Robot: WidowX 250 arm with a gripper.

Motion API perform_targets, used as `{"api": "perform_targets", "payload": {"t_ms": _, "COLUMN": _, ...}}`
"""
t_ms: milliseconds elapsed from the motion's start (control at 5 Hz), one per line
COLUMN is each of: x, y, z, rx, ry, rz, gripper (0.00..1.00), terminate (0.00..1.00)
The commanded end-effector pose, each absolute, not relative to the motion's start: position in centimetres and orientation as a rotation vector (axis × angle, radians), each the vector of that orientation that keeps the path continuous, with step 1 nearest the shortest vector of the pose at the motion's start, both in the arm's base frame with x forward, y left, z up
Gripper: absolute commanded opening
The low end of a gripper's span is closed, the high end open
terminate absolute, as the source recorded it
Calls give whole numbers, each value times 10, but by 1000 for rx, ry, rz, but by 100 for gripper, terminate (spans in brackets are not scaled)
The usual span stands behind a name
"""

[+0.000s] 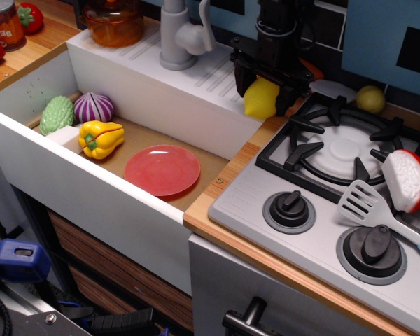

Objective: Put lemon on plate

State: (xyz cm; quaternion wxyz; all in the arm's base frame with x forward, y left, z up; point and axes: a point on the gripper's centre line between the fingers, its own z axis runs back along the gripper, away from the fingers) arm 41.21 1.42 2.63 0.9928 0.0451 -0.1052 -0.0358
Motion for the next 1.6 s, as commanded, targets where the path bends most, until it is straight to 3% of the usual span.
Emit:
{"api": "perform_targets", "payload": {"t_ms": 0, "x": 397, "y": 19, "z": 65, "rx": 151, "ry": -220, "rz": -58, "gripper": 0, "terminate": 0}}
{"api": "perform_targets", "payload": {"t_ms": 200, "x": 366, "y": 32, "z": 74, "rx": 156, "ry": -124, "rz": -24, "gripper": 0, "terminate": 0}}
{"api": "perform_targets", "payload": {"t_ms": 400, "x": 343, "y": 52, "z": 55, "rx": 153, "ry": -117, "rz": -55, "gripper": 0, "terminate": 0}}
{"api": "perform_targets", "payload": {"t_ms": 800, "x": 335, "y": 109, "z": -9, "rx": 115, "ry": -153, "rz": -135, "gripper": 0, "terminate": 0}}
{"api": "perform_targets", "payload": {"t_ms": 1000, "x": 335, "y": 119, "z": -20, "rx": 102, "ry": -169, "rz": -176, "gripper": 0, "terminate": 0}}
{"api": "perform_targets", "payload": {"t_ms": 1200, "x": 330, "y": 117, "z": -30, "rx": 86, "ry": -219, "rz": -157, "gripper": 100, "terminate": 0}}
{"api": "perform_targets", "payload": {"t_ms": 1400, "x": 331, "y": 119, "z": -31, "rx": 6, "ry": -226, "rz": -175, "gripper": 100, "terminate": 0}}
